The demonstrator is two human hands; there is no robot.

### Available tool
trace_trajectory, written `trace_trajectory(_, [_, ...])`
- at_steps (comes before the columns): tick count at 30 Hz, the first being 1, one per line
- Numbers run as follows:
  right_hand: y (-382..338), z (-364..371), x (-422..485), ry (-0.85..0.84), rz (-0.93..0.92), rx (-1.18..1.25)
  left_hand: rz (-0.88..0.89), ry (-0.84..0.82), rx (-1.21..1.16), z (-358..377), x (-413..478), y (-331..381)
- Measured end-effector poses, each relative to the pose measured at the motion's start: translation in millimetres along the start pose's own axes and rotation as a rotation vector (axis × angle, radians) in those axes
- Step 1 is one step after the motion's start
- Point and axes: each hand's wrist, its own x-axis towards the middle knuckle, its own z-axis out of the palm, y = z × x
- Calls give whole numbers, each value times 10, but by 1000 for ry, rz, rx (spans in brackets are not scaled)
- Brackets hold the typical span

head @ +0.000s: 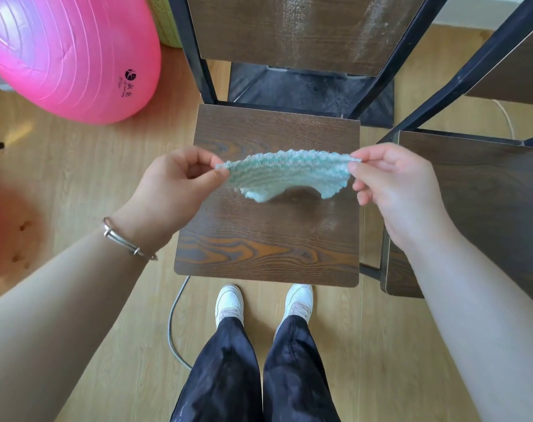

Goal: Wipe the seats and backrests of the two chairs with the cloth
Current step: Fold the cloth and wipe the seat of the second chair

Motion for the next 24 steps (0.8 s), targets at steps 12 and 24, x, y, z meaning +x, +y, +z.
trace_trajectory(12, [429, 355, 498, -124, 140, -197, -126, -49, 319, 263, 565, -433])
trace_trajectory(24, [833, 381, 778, -104, 114, -203, -78, -80, 447, 454, 712, -644])
